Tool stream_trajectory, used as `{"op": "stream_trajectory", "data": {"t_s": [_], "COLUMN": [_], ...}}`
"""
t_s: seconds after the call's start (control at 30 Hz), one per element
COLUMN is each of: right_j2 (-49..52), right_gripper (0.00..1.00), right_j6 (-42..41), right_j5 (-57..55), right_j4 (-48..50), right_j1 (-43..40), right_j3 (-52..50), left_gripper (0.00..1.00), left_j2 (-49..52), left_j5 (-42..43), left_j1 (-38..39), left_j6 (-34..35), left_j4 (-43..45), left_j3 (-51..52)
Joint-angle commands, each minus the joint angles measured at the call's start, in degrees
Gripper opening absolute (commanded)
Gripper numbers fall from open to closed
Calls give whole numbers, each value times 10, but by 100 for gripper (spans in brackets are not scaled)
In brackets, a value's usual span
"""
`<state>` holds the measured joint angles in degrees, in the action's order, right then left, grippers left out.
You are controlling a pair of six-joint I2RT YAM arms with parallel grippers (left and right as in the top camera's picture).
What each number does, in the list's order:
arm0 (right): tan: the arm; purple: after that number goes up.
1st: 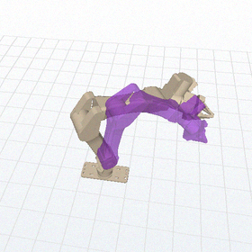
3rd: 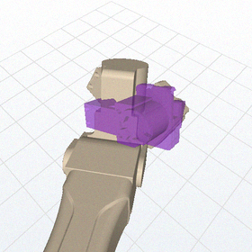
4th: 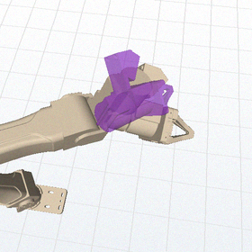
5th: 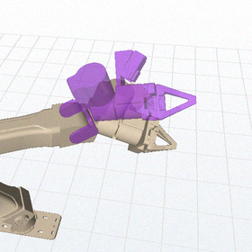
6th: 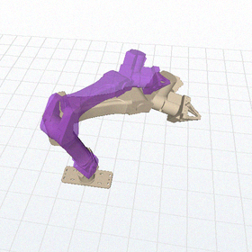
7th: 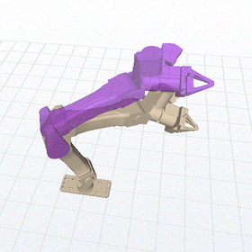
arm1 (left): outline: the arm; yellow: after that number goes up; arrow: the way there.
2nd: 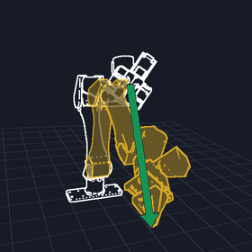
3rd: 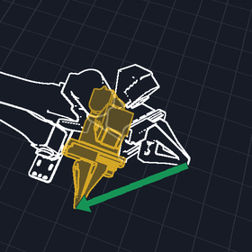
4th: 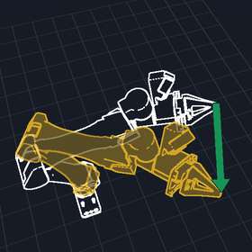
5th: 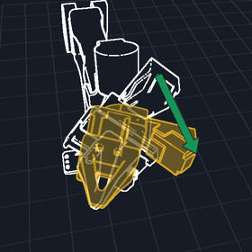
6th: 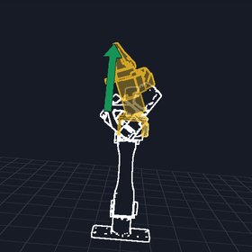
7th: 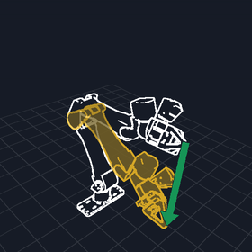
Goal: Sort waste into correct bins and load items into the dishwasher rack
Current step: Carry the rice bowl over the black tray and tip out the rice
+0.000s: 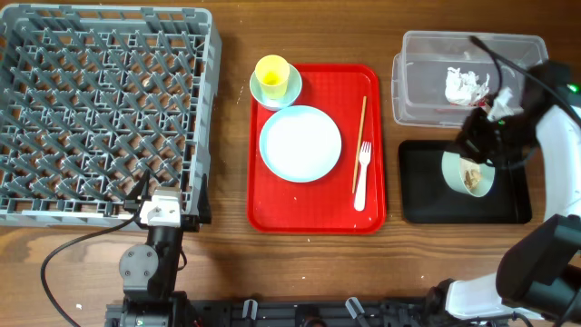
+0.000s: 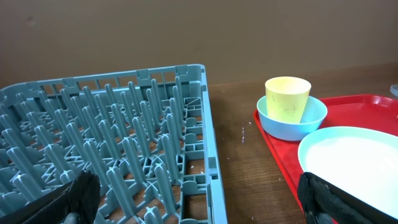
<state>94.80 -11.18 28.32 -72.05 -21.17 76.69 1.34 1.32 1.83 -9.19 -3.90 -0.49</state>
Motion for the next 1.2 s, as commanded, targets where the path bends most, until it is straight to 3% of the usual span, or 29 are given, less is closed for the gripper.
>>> {"op": "stream_trajectory", "data": {"t_s": [0.0,0.13,0.3,0.57,0.83,1.17], "right_j2": [-6,-6,-5,-2,26,26], "right_gripper": [4,4,4,4,4,4], "right_j6": [63,127,127,127,152,111], "right_j5": [114,240,296,378,503,515], "right_j4": [30,37,32,133,126,127], "right_j1": [-59,-106,-144,-174,-176,-177], "right_j3": [-34,-58,-77,-145,-191,-201], "left_gripper": [100,100,100,100,100,100], "left_j2": [2,2,2,2,2,2], "left_j5": [-8,-8,-8,-8,-8,-8], "left_j1": [2,2,2,2,2,2], "left_j6": [-9,-9,-9,-9,-9,-9], "left_j4": [-4,-4,-4,-4,-4,-4], "left_j3": [2,2,2,2,2,2]}}
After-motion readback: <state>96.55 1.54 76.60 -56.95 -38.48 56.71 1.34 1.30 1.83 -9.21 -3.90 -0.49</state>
